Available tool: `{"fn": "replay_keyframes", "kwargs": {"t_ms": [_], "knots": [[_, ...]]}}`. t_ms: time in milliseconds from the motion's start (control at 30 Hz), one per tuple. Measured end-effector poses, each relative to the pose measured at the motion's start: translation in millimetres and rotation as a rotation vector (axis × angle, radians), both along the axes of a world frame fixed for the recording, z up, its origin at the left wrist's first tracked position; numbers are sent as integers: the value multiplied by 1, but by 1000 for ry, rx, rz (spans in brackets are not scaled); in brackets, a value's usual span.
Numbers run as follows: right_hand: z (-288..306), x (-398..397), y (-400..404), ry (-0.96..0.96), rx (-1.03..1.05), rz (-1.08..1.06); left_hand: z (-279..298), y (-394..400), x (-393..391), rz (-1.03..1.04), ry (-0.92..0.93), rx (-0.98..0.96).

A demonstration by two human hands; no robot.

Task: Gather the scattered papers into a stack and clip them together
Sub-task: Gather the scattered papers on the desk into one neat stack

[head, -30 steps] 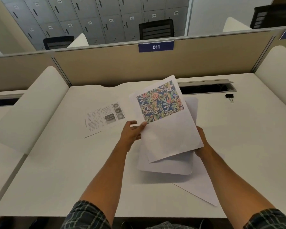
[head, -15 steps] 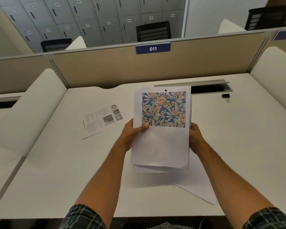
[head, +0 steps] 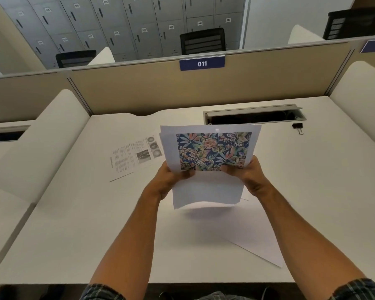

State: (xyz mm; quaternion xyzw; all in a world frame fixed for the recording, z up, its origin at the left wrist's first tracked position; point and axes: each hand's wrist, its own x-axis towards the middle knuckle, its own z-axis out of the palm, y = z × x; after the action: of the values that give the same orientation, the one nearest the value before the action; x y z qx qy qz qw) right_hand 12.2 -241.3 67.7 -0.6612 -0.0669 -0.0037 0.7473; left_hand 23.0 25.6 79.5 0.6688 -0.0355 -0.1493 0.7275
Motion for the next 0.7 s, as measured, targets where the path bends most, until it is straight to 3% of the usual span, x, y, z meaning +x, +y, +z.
{"fn": "replay_keyframes", "kwargs": {"t_ms": [133,333,400,533,600,700], "knots": [[-28,-6,-3,78,-94,59,-25,8,-11,-76,33,93],[-37,-6,5,270,-160,-28,-51,5,-11,137,82,209],[-40,6,4,388,-223,-165,-55,11,-5,210,92,214],[-62,12,-6,602,-811,-491,-68,31,-3,314,193,233],[-70,7,-5,706,-947,-522,-76,41,-6,354,260,233],[-76,4,-1,670,-1079,-499,-84,52,-12,387,311,206]]}}
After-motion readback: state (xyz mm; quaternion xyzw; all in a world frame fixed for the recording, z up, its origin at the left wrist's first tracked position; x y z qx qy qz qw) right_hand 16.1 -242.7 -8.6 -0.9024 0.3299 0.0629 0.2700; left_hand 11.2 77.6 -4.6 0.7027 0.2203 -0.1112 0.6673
